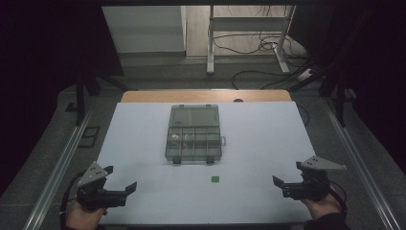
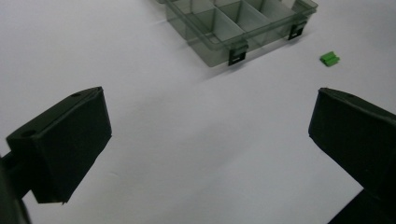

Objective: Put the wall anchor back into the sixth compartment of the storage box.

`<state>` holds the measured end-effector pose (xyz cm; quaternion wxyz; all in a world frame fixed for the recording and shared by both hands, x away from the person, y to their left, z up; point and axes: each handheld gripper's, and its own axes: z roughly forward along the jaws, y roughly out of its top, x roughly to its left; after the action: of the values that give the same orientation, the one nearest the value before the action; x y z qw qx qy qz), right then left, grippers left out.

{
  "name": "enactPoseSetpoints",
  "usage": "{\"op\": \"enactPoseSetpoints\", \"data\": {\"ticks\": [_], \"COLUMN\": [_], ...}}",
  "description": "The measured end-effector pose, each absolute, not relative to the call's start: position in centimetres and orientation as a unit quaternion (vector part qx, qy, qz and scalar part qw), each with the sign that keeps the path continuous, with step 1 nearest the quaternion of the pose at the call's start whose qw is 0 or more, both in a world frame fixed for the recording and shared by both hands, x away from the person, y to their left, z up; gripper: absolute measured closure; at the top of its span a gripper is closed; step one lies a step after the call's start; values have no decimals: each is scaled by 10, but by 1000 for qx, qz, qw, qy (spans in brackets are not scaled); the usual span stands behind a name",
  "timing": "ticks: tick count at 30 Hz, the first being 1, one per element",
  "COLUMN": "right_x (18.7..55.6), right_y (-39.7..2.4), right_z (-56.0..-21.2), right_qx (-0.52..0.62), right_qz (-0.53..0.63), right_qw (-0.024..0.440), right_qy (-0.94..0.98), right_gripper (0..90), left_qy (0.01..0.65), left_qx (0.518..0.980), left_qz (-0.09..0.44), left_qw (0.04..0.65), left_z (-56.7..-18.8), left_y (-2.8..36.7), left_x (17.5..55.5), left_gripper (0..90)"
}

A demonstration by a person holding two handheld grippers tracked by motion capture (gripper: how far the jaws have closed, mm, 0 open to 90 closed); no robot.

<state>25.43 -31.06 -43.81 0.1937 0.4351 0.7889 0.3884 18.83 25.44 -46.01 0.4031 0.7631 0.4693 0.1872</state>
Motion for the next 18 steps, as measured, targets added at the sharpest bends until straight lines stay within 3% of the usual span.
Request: {"op": "enactPoseSetpoints", "data": {"ticks": [18], "right_x": [254], "right_y": [-310], "right_z": [-439], "right_qx": [439], "right_qz": [374], "right_qw": [192], "right_qy": [794], "right_gripper": [0], "left_qy": [457], "left_qx": [764], "left_qz": [196], "left_qw": [412], "left_z": [-459], "left_y": [253], "left_x": [190], "left_gripper": [9]}}
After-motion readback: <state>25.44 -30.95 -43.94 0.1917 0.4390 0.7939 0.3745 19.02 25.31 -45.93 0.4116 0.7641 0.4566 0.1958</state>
